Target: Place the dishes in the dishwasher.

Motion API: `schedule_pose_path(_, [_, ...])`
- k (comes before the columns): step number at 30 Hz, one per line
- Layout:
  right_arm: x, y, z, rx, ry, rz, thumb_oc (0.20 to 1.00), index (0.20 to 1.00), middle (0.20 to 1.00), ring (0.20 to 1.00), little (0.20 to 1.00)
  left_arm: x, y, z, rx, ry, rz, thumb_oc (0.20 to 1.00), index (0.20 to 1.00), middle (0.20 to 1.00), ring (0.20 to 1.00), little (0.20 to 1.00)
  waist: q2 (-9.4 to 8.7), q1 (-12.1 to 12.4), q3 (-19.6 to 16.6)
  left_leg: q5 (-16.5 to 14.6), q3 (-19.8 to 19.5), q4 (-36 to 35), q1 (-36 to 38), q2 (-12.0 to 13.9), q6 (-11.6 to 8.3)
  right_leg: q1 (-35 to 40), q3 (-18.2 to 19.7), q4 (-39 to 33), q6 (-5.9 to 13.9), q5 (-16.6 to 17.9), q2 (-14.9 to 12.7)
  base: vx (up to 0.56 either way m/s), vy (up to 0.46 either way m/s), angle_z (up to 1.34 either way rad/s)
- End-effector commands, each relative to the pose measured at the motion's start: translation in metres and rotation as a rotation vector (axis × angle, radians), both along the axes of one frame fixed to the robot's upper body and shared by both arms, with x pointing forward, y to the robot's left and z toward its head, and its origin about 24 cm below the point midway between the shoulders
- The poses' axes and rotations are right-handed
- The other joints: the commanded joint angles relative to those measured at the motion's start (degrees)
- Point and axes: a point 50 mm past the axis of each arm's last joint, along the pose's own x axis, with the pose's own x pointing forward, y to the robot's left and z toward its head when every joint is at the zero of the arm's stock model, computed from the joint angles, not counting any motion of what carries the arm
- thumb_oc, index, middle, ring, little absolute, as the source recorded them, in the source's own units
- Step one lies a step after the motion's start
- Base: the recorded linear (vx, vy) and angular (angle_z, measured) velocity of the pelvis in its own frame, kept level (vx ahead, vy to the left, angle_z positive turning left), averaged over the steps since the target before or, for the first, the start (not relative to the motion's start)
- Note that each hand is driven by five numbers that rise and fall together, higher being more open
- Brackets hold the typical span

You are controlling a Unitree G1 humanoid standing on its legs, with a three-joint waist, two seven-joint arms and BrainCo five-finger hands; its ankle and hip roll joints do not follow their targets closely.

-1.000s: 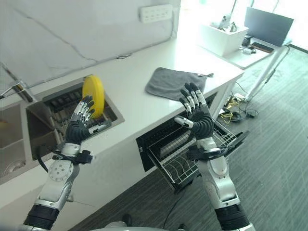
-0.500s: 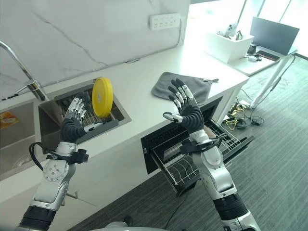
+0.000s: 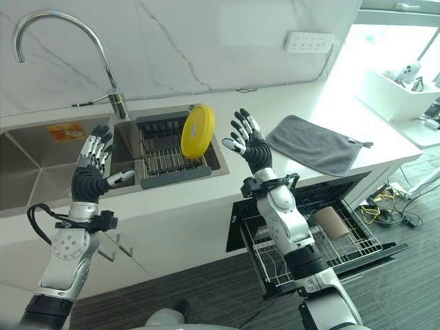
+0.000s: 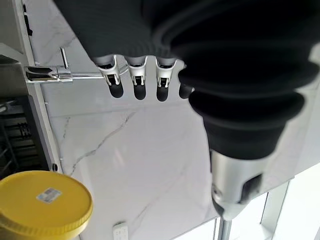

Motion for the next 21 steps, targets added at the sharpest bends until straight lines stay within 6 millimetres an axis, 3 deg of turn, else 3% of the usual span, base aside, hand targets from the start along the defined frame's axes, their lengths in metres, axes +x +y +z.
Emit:
schedule_pose_path(1, [0.015, -0.007, 0.05, 0.054, -0.166, -0.077, 1.0, 1.0, 1.0, 1.0, 1.0, 0.001, -0.006, 0.035, 0.091, -0.181, -0.059, 1.0, 1.0, 1.0, 1.0, 1.0, 1.58, 1.67, 0.42, -0.55, 0.29, 1.66, 0.98, 3.46, -1.6, 0.62, -0.99, 0.86, 2.23, 3.06, -5.23, 0.09, 0.035, 0.05])
schedule_pose_path(12, [0.032, -0.037, 0.074, 0.031, -0.208, -0.232, 1.0, 1.0, 1.0, 1.0, 1.0, 0.003, -0.005, 0.036, 0.125, -0.16, -0.119, 1.0, 1.0, 1.0, 1.0, 1.0, 1.62, 3.71, 1.34, -0.31, -1.66, 1.68, 0.22, 3.24, -1.61, 1.28, -2.19, 1.33, 2.68, 3.12, -5.69, 0.05, 0.007, 0.15])
schedule_pose_path(17, [0.043, -0.064, 0.086, -0.012, -0.208, -0.281, 1.0, 1.0, 1.0, 1.0, 1.0, 0.003, -0.011, 0.036, 0.178, -0.142, -0.203, 1.0, 1.0, 1.0, 1.0, 1.0, 1.12, 4.93, 1.75, 0.07, -2.64, 1.65, -0.73, 3.18, -1.79, 1.51, -2.94, 1.26, 3.24, 3.29, -5.74, 0.04, -0.017, 0.08])
schedule_pose_path(18, [0.047, -0.079, 0.09, -0.024, -0.192, -0.328, 1.0, 1.0, 1.0, 1.0, 1.0, 0.004, -0.012, 0.037, 0.184, -0.141, -0.228, 1.0, 1.0, 1.0, 1.0, 1.0, 0.96, 5.44, 2.16, 0.16, -3.2, 1.93, -1.2, 3.02, -1.85, 1.56, -3.31, 1.38, 3.48, 3.46, -5.86, 0.03, -0.022, 0.15])
schedule_pose_path(21, [0.051, -0.089, 0.09, -0.003, -0.172, -0.351, 1.0, 1.0, 1.0, 1.0, 1.0, 0.004, -0.013, 0.039, 0.187, -0.14, -0.246, 1.0, 1.0, 1.0, 1.0, 1.0, 0.94, 5.87, 2.52, 0.19, -3.6, 2.15, -1.4, 2.93, -1.84, 1.7, -3.62, 1.47, 3.64, 3.61, -5.99, 0.04, -0.006, 0.07])
